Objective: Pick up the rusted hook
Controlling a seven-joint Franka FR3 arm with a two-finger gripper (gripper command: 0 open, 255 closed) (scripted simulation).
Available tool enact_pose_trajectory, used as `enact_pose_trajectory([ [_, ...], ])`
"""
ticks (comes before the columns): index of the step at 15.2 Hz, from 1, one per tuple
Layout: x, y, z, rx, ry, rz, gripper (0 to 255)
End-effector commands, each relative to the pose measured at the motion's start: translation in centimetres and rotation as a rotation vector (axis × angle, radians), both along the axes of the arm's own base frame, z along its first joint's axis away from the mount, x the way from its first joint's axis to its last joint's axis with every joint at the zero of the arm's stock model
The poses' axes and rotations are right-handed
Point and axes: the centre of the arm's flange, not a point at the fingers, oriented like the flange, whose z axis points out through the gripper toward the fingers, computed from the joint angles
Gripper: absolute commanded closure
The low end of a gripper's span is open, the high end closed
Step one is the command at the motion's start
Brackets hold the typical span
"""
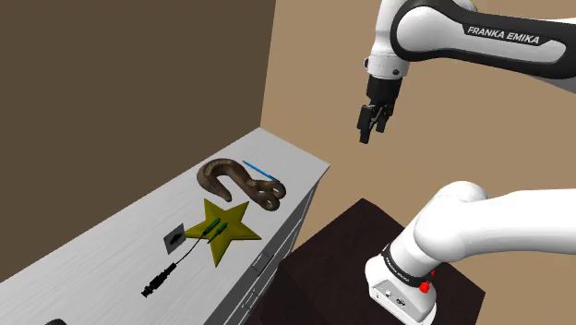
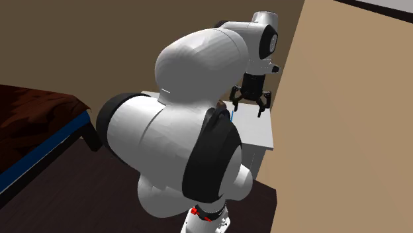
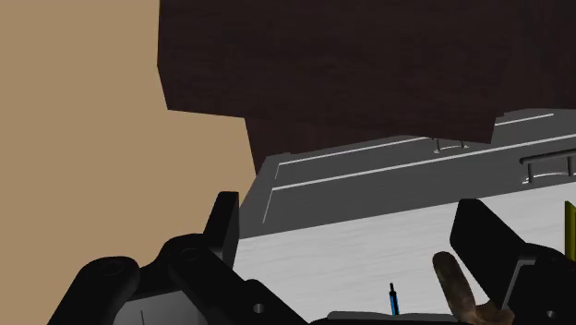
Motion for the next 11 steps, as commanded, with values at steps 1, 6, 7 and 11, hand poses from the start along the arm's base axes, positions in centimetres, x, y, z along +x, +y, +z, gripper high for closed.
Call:
enact_pose_trajectory([
  [1,0.0,0.0,0.0,0.0,0.0,0.0,0],
  [6,3.4,4.1,-3.6,-0.002,-0.02,-0.001,0],
  [7,4.1,4.9,-4.3,-0.002,-0.024,-0.001,0],
  [11,6.9,8.1,-7.2,-0.004,-0.04,-0.001,0],
])
